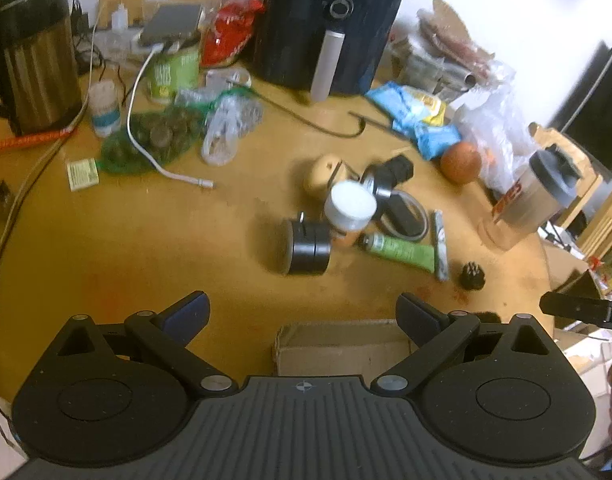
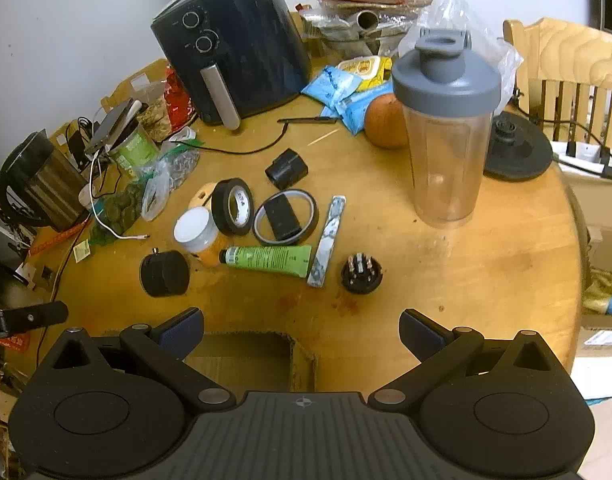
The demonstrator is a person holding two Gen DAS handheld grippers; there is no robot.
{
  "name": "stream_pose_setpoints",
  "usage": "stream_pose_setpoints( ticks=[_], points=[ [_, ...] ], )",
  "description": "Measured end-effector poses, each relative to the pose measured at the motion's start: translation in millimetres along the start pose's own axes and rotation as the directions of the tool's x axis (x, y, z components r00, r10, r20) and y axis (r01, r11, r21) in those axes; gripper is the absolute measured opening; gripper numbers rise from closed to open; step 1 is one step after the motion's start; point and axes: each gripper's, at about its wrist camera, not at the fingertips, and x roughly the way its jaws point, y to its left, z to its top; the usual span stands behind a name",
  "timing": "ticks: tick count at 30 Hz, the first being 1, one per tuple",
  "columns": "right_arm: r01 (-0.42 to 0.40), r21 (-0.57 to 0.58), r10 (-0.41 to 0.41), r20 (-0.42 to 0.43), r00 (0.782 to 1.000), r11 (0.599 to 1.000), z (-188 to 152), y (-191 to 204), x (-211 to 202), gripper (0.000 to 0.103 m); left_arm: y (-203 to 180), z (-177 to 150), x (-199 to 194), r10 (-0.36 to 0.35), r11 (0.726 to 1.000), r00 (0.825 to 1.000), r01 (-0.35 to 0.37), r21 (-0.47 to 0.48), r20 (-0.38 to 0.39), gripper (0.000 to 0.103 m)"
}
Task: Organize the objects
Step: 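Reach the left tool to the black cylindrical roller and close on it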
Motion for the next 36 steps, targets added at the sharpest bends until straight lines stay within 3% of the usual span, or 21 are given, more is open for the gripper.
stream_pose_setpoints(
  ticks=[10,23,36],
  points=[
    [0.018,-0.053,-0.021,-0.057,0.998,0.998,-8.8,2.6,6.5,0.103,-12.1,-12.0,3.8,0.01,1.0,1.0,-0.01,0.007,-0.025,0.101],
    [0.03,-0.069,-0.035,-0.068,0.997,0.997,0.9,-6.6,10.8,0.103,-24.3,-10.9,1.1,0.021,1.0,1.0,-0.021,0.02,0.008,0.102],
    [0.022,-0.045,-0.026,-0.073,0.997,0.999,9.1,0.4,13.4,0.103,-22.2,23.4,15.7,-0.006,0.998,1.0,0.005,0.057,0.029,0.102]
  ],
)
